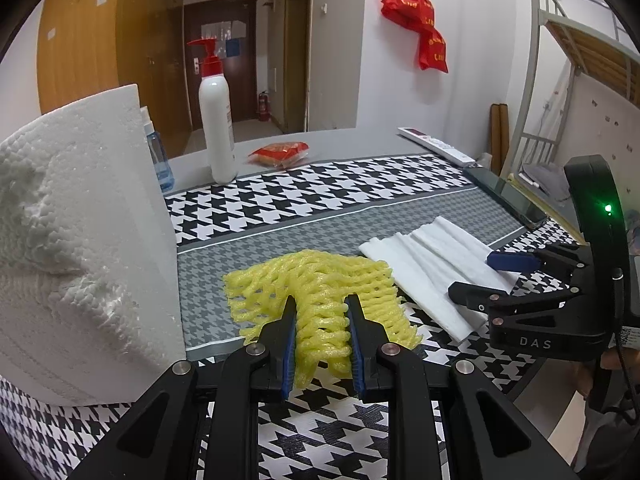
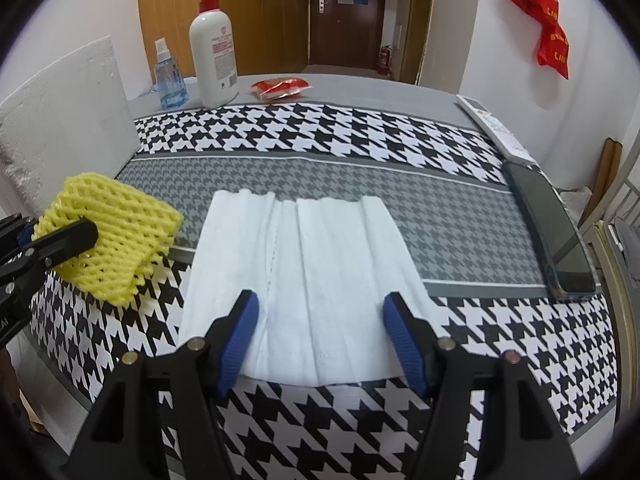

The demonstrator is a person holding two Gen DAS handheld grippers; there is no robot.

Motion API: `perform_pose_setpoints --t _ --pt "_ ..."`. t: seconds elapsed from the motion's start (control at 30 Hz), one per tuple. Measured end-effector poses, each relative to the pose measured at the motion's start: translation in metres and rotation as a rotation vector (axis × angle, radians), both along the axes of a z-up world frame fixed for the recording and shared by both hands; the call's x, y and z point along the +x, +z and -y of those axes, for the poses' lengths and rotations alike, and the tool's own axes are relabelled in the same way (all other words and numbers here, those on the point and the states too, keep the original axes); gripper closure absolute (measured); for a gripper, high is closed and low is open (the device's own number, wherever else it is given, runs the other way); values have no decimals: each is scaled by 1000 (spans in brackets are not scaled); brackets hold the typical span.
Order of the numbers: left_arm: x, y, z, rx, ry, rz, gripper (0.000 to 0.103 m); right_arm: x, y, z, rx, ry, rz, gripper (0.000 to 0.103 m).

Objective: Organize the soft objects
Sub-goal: 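Close the left tool on the yellow sponge while the right tool grasps the tissues, then lift and carry the sponge and tissues with both tools toward the foam box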

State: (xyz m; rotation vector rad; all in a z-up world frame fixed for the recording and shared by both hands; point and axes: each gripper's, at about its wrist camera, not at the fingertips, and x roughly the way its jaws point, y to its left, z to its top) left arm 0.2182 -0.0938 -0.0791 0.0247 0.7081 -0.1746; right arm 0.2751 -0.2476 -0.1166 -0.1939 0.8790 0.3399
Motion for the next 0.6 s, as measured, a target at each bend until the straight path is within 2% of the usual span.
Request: perform_pose_setpoints --t 0.03,0.07,0.1,0.13,0.17,0.3,0.37,0.4,0.47,0.6 --pt "-1 1 0 0 0 3 80 0 0 -1 0 1 0 36" --pt "-1 1 -1 -2 1 4 80 -1 1 -1 1 1 0 44" --pt "-2 1 -1 -4 1 5 80 -1 2 -1 2 -4 2 57" --pt "-2 1 -2 -6 2 6 80 -2 2 0 -1 -14 4 62" --pt "-3 1 -3 -8 2 7 80 -2 3 1 0 -19 6 71" --pt "-6 4 -7 -9 4 20 80 -6 2 5 24 -20 24 91" --pt "-8 6 -10 -13 7 30 80 -8 3 10 74 -21 14 96" --pt "-9 7 -11 -14 7 33 80 -8 3 16 134 -25 5 98" --pt "-11 9 -14 -15 7 42 80 -9 5 25 207 -32 -4 98" --pt "-16 16 -19 -30 4 68 80 -15 17 28 228 -36 26 98"
